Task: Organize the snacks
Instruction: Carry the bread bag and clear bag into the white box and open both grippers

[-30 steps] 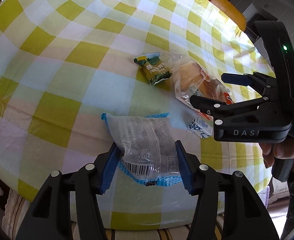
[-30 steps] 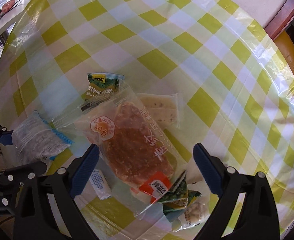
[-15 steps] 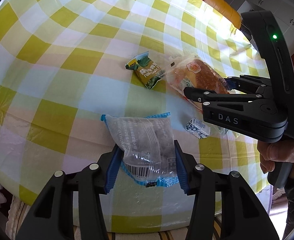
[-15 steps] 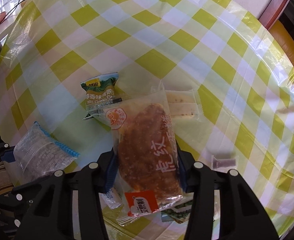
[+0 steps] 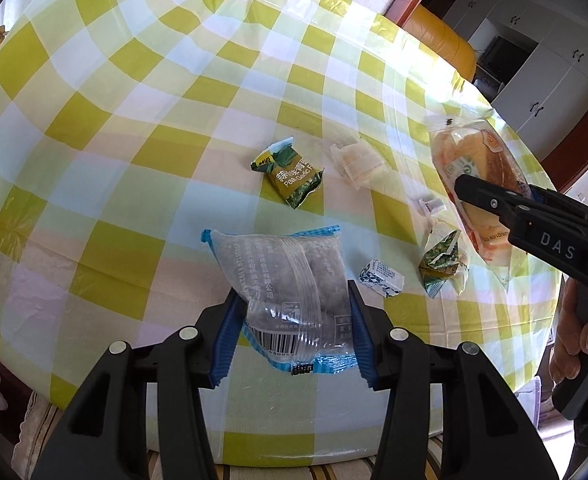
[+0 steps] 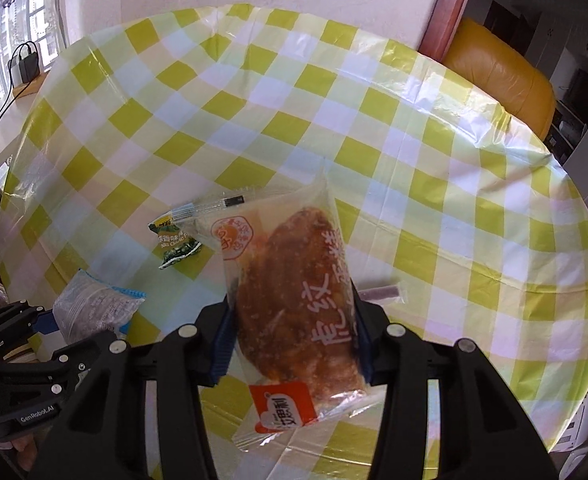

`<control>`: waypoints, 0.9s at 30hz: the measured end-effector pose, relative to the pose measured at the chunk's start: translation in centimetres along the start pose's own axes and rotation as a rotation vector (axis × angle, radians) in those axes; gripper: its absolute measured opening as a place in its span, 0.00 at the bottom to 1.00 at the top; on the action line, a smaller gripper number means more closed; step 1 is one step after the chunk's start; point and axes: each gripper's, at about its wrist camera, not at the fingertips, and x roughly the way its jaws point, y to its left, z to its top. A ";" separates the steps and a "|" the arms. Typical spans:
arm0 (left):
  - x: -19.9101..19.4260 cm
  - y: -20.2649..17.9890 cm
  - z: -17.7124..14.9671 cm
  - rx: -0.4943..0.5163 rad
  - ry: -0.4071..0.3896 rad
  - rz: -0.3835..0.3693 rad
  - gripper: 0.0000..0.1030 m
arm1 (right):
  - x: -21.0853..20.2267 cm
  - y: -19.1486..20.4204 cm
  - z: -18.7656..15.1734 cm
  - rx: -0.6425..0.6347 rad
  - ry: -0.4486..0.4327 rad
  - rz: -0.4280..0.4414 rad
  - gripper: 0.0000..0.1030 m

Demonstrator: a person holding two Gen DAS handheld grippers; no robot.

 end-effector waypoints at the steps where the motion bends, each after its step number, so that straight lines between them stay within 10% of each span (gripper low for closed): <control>1: -0.2 -0.2 0.0 0.006 -0.005 -0.003 0.46 | -0.6 -0.4 -0.4 0.016 -0.006 -0.009 0.47; 27: 0.0 -16.7 -6.5 0.396 0.118 -0.217 0.46 | -7.9 -10.9 -18.8 0.450 0.132 -0.214 0.47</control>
